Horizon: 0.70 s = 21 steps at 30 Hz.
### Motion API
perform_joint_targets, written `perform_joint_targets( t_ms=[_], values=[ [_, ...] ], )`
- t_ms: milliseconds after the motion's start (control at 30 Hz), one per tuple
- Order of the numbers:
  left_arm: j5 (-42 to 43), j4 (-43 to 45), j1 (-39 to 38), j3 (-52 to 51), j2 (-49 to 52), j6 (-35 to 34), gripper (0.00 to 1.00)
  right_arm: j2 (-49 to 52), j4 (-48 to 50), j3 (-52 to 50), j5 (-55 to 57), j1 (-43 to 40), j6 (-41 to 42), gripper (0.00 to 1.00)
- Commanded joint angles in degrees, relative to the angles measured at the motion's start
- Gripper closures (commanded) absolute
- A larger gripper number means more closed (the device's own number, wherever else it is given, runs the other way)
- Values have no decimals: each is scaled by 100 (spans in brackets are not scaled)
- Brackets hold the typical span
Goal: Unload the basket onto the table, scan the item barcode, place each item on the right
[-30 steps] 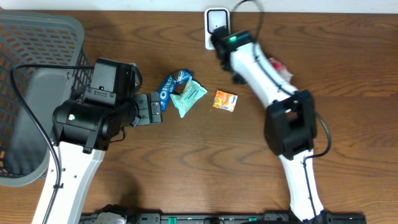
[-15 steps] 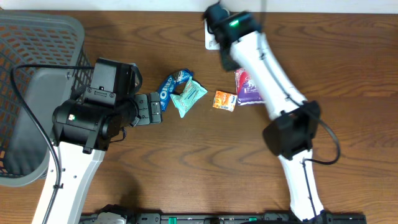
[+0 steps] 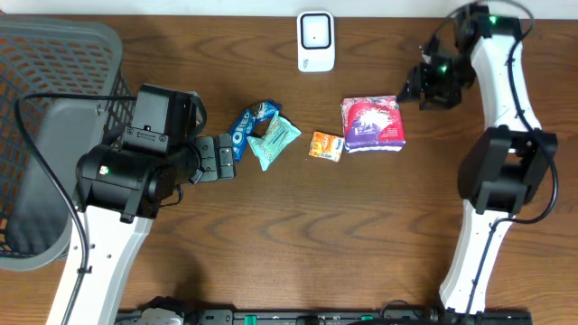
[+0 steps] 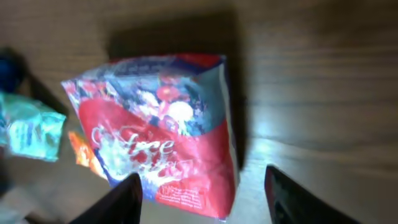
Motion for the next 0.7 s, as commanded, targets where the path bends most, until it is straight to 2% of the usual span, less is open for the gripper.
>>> perform_joint_targets(
  t_ms=[0,233,267,367,433,500,533,667],
  values=[
    [-72,-17,28,9,7,35,2,26,485,-796,-1305,-15,-264,40],
    [-72,-17,28,9,7,37,2,26,1307,-1770,-1668,-9,-323,37],
    [-72,-15,28,9,7,37,2,26,1377,-1871,-1665,-9,-323,42],
    [-72,-17,28,9,7,37,2,28,1491,-2092,-1622,-7,-319,74],
    [-72,-17,28,9,7,37,2,28,1569,-2251,-1624,-9,-317,81],
    [-70,-17,28,9,7,37,2,28,1672,-2476,-1628,4,-319,94],
    [-70,-17,28,9,7,37,2,28,1729,-2588,-1626,24,-321,99],
    [-72,-17,28,9,7,35,2,28,1823,-2955,-1703,92,-321,99]
  ],
)
